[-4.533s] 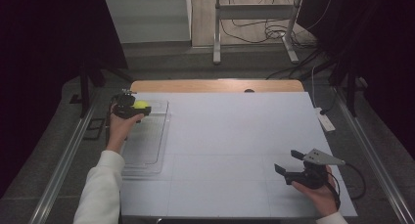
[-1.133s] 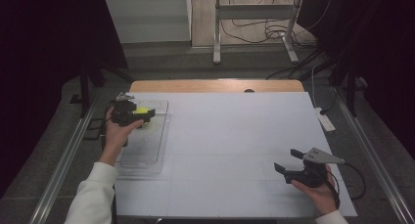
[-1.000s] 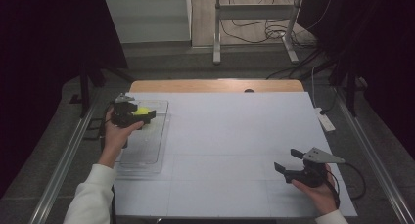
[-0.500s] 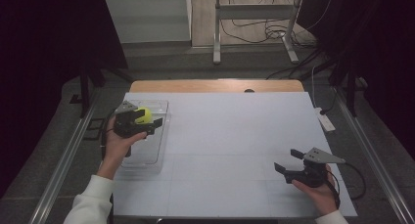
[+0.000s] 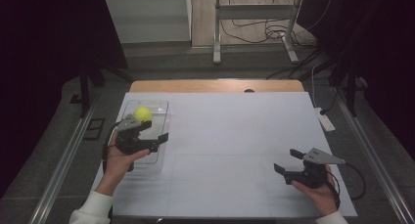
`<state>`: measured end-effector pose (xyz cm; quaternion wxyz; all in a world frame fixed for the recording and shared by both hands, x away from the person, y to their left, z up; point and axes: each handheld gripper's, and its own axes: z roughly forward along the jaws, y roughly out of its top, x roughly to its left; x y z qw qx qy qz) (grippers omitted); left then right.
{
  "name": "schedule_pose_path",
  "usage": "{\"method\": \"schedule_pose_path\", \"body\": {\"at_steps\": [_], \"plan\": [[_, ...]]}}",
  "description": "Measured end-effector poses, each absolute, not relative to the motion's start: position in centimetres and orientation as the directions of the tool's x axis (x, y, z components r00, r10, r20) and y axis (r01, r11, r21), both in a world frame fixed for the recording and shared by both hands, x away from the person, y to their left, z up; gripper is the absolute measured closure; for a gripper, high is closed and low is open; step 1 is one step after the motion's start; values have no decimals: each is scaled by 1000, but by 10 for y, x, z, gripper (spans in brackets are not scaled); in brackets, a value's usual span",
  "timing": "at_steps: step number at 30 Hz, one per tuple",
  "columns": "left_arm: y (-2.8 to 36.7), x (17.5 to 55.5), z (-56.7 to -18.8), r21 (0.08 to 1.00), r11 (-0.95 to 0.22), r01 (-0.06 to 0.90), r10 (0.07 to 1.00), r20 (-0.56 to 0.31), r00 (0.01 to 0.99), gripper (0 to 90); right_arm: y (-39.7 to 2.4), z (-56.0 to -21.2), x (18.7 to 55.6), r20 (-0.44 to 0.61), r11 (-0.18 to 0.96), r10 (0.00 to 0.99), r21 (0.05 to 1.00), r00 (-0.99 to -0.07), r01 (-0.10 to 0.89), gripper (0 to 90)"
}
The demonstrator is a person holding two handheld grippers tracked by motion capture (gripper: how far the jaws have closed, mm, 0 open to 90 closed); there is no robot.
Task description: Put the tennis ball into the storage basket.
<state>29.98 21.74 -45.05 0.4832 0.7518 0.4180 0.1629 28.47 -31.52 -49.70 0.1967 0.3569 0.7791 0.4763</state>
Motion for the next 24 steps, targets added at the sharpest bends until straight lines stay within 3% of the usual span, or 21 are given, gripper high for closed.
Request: {"method": "schedule_pose_path", "body": {"at_steps": [24], "plan": [[205, 259, -484, 852, -223, 474, 732, -175, 658, 152, -315, -496, 284, 32, 291, 737, 887, -675, 359, 141]]}}
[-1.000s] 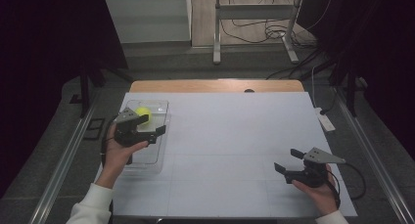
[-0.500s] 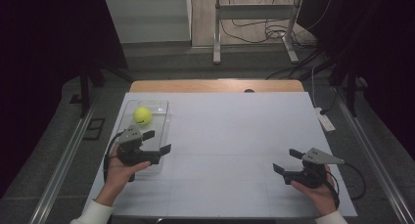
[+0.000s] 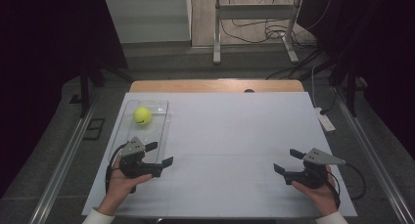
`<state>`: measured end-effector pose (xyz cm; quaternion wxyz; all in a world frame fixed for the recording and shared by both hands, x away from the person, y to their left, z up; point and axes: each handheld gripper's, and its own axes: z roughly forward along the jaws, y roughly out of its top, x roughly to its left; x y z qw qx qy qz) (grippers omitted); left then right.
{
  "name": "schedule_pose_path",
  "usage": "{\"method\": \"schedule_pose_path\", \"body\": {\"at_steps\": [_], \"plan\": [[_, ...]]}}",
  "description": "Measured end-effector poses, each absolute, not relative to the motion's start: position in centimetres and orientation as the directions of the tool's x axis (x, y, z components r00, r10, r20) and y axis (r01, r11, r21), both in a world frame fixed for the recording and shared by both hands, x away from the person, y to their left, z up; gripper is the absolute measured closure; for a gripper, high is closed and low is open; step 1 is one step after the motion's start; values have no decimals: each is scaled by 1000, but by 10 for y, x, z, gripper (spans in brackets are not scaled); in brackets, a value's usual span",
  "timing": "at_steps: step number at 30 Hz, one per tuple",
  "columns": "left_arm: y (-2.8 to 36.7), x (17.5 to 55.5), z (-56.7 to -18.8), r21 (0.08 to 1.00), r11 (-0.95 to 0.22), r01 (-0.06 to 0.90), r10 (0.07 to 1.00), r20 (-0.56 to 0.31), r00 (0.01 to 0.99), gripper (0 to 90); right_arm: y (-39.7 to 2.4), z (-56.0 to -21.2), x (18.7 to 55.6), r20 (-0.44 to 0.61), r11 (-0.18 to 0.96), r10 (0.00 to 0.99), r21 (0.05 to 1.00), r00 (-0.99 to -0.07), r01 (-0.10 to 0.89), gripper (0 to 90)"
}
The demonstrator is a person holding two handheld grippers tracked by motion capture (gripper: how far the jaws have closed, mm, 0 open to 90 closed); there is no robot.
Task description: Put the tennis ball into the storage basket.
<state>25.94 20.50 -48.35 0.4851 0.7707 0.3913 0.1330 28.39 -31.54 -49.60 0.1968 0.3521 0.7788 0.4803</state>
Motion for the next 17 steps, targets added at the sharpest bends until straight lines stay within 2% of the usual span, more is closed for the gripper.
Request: {"method": "schedule_pose_path", "body": {"at_steps": [17], "plan": [[203, 260, -487, 847, -233, 478, 731, -171, 661, 150, -317, -498, 288, 45, 283, 737, 886, -675, 368, 141]]}}
